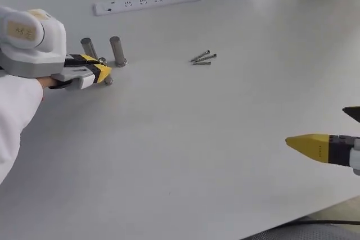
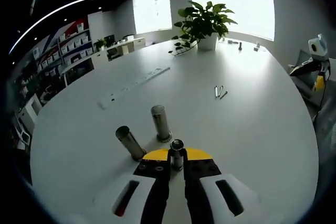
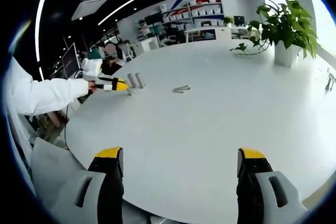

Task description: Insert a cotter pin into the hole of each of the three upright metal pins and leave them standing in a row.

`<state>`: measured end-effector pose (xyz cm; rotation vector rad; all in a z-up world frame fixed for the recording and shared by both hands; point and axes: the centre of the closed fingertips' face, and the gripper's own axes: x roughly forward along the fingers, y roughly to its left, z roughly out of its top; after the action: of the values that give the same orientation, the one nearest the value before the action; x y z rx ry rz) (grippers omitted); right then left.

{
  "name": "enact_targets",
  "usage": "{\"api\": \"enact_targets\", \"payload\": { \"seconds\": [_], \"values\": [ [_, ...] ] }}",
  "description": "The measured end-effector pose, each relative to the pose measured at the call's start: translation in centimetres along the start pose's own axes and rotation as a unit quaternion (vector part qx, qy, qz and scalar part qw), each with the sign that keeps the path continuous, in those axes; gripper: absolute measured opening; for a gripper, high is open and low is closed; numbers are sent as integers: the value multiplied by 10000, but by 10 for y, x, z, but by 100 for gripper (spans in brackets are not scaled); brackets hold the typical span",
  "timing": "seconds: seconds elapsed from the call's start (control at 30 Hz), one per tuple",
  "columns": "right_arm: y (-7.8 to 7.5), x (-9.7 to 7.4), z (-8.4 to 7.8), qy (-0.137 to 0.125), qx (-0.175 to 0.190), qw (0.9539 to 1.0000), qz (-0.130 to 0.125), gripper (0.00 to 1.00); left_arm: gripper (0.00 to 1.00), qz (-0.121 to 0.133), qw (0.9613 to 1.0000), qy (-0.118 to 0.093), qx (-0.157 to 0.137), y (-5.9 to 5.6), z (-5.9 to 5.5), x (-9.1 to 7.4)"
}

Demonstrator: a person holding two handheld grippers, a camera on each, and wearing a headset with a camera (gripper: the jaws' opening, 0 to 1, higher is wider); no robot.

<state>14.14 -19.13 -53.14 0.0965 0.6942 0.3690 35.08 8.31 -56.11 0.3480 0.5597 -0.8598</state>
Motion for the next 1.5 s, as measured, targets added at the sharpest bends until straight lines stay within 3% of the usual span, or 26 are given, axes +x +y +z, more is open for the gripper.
{"api": "enact_targets", "payload": {
  "seconds": [0.17, 0.33, 0.53, 0.67, 0.7, 0.77, 0.93, 1.03, 1.3, 1.5],
  "values": [
    [0, 0, 1, -37, -13, 10000, 34, 88, 7, 83, 9996, -191, -214, -7, 15, -10],
    [1, -1, 2, -94, -16, 9999, 68, 88, 7, 187, 9969, -400, -655, -20, 30, -24],
    [2, -3, 2, -164, -23, 9998, 98, 87, 7, 361, 9940, -483, -912, -31, 33, -42],
    [2, -4, 1, -175, -17, 9998, 120, 87, 7, 529, 9917, -513, -1051, -35, 29, -52],
    [3, -4, 0, -174, -18, 9998, 129, 87, 7, 539, 9899, -579, -1175, -31, 27, -51],
    [3, -5, -1, -183, -23, 9997, 138, 87, 7, 551, 9868, -649, -1378, -36, 23, -59],
    [3, -5, -8, -115, -9, 9998, 142, 87, 7, 700, 9836, -685, -1515, -28, 13, -69],
    [2, -6, -10, -108, 10, 9999, 133, 87, 7, 693, 9853, -713, -1390, -34, 9, -79],
    [2, -8, -11, -154, 70, 9998, 101, 87, 7, 862, 9891, -500, -1086, -45, -8, -97],
    [4, -9, -11, -171, 72, 9998, 95, 87, 7, 808, 9885, -552, -1155, -58, -12, -104]
  ]
}}
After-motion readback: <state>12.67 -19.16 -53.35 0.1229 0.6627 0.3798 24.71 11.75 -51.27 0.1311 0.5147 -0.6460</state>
